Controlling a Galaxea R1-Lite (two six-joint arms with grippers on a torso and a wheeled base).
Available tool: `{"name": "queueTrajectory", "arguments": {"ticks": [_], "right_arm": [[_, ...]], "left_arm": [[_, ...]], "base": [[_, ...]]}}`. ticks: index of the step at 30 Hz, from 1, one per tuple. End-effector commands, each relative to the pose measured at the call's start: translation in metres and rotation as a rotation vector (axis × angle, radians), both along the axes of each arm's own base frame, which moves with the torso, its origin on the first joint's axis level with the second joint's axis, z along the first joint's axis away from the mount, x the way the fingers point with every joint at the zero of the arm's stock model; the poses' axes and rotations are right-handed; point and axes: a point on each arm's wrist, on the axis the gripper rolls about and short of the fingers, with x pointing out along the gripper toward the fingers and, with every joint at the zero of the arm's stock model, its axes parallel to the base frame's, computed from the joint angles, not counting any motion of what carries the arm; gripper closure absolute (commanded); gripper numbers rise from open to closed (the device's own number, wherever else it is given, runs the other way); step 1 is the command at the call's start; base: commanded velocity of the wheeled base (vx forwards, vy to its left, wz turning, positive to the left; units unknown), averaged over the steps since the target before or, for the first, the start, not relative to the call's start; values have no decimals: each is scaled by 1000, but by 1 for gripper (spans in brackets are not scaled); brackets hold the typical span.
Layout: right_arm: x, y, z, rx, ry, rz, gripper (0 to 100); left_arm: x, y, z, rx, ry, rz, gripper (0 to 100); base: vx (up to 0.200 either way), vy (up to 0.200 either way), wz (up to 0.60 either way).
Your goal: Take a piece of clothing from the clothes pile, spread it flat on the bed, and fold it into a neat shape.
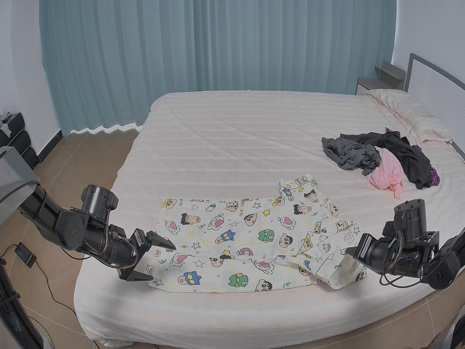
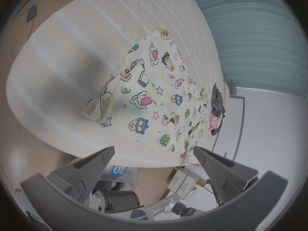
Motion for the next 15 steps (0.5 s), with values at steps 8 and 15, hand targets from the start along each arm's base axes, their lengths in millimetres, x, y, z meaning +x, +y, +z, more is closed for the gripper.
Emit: {"name": "queueTrajectory", "arguments": {"ticks": [8, 15], "right_arm": [[-2, -1, -2, -13, 0, 8, 0], [7, -2, -16, -21, 53, -6, 0]], "left_arm": [[0, 0, -1, 0, 2, 0, 0], [0, 0, -1, 0, 2, 0, 0]], "base": [[0, 0, 0], [0, 0, 0]]}}
